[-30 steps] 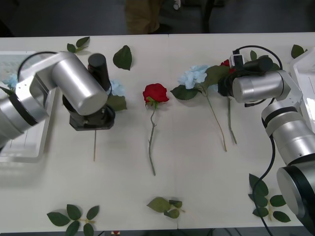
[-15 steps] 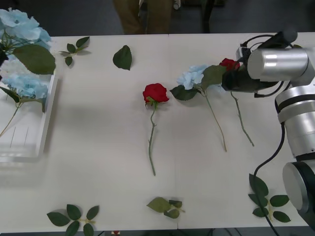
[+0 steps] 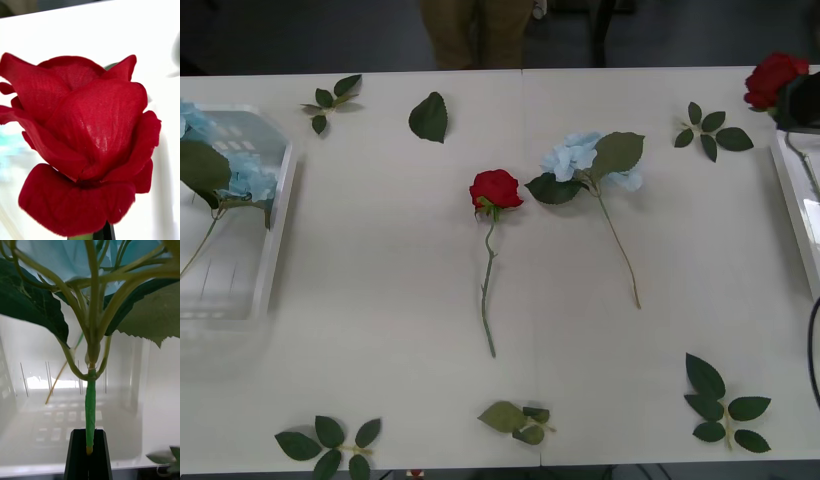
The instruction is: Place the red flowers into the right box and the blue flowers into the left box. If a person shows an open palm, hand one flower to the person first, then continue sorting.
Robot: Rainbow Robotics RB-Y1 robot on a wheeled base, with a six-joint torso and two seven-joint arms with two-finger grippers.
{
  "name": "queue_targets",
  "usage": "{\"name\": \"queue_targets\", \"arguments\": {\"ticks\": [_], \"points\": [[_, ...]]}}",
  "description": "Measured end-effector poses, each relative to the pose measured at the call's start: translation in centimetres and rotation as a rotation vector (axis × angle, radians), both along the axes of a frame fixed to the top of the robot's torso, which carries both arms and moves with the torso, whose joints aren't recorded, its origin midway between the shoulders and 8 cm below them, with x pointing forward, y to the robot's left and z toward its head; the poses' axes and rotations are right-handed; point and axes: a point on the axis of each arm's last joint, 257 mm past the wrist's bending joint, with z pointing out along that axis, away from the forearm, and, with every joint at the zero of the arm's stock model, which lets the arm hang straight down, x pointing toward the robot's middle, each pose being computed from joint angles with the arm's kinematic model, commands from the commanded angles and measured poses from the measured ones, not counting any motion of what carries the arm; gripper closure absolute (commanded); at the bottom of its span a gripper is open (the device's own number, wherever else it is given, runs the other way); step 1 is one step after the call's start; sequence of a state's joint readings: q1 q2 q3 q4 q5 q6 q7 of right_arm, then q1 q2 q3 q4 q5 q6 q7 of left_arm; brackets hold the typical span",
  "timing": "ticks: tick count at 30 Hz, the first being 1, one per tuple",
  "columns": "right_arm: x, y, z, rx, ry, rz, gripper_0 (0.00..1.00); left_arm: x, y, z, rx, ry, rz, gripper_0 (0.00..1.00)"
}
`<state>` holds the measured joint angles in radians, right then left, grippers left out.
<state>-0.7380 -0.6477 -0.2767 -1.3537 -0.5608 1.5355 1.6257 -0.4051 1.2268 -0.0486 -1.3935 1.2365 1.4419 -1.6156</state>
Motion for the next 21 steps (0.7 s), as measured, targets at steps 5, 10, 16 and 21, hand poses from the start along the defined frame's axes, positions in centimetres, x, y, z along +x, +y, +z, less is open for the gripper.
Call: {"name": "queue_targets", "arguments": {"ticks": [5, 10, 16, 21], "points": [[-1.5, -8.2, 0.3, -0.079, 0.034, -0.095, 1.00, 1.0, 2.3, -1.6, 0.049, -0.080, 0.036, 1.00], [-2.2, -16.0, -1.9, -0.173, 0.038, -0.131, 1.00, 1.9, 3.8, -2.0, 0.107, -0.125, 0.047, 1.00], [-1.7, -22.6, -5.4, -0.263, -0.042, -0.216, 1.00, 2.0, 4.4, -1.9, 0.137, -0.131, 0.050, 1.00], [-1.7, -24.5, -8.0, -0.355, -0.051, -0.230, 1.00, 2.2, 5.0, -1.7, 0.162, -0.141, 0.052, 0.92]]}}
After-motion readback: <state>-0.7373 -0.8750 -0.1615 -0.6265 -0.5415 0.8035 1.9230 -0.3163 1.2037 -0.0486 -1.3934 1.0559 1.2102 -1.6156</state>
